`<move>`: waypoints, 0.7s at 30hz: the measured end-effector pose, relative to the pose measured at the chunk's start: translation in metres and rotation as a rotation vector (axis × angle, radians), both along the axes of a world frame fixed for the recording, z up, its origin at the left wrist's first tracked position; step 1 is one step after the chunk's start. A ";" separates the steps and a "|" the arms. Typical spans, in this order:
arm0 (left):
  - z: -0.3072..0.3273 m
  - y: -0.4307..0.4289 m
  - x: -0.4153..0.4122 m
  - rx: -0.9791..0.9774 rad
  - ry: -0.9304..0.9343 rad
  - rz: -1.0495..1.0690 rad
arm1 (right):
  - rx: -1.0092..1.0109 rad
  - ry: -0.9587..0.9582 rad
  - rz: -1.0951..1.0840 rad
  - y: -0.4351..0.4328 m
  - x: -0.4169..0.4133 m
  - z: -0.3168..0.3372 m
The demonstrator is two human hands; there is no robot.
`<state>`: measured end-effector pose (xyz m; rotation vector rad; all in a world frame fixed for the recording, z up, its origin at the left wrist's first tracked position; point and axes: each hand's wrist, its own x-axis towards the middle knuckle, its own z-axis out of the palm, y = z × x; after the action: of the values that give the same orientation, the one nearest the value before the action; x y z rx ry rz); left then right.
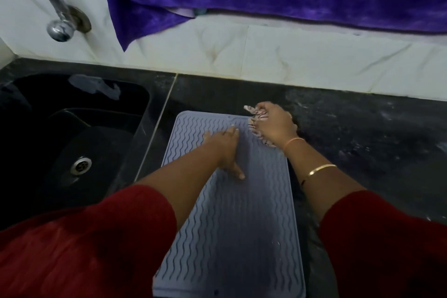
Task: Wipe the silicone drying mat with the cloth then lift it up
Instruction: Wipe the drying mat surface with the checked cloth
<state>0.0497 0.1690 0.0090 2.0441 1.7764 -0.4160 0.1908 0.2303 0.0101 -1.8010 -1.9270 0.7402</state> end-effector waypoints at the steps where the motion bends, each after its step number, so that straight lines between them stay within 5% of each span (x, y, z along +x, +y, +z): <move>1: -0.004 0.006 0.003 -0.005 0.027 -0.035 | 0.007 -0.072 0.077 0.005 -0.007 -0.008; 4: -0.014 0.018 0.013 -0.058 0.178 -0.085 | 0.019 -0.354 0.284 0.009 -0.023 -0.030; 8: -0.017 0.025 0.024 -0.120 0.401 -0.115 | 0.080 -0.574 0.302 0.013 -0.026 -0.030; 21: -0.022 0.030 0.019 -0.052 0.436 -0.135 | -0.109 -0.636 -0.212 0.023 -0.003 -0.030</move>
<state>0.0689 0.1991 -0.0126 2.1632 1.8364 -1.0029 0.1881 0.2538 -0.0195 -2.4791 -2.0260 0.2082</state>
